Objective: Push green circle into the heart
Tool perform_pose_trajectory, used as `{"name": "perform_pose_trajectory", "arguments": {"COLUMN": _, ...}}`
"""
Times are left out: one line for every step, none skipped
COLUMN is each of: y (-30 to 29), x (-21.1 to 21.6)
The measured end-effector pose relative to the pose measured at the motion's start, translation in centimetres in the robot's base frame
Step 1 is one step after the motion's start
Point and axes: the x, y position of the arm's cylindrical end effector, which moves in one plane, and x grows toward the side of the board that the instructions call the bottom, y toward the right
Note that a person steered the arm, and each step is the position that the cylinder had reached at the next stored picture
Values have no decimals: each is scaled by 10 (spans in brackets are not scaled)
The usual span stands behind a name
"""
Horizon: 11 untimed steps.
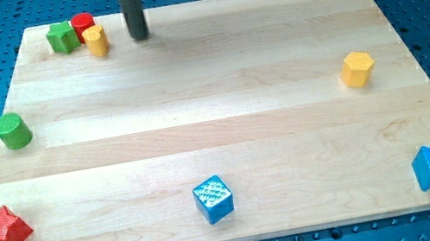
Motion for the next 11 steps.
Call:
{"name": "perform_pose_trajectory", "arguments": {"y": -40, "x": -5}}
{"name": "perform_pose_trajectory", "arguments": {"y": -6, "x": 40}}
{"name": "perform_pose_trajectory", "arguments": {"y": 13, "x": 134}}
{"name": "perform_pose_trajectory", "arguments": {"y": -44, "x": 185}}
{"name": "perform_pose_trajectory", "arguments": {"y": -161, "x": 217}}
{"name": "perform_pose_trajectory", "arguments": {"y": -161, "x": 197}}
{"name": "perform_pose_trajectory", "arguments": {"y": -121, "x": 122}}
{"name": "perform_pose_trajectory", "arguments": {"y": -94, "x": 93}}
{"name": "perform_pose_trajectory", "arguments": {"y": -81, "x": 132}}
{"name": "perform_pose_trajectory", "arguments": {"y": -74, "x": 85}}
{"name": "perform_pose_trajectory", "arguments": {"y": -83, "x": 67}}
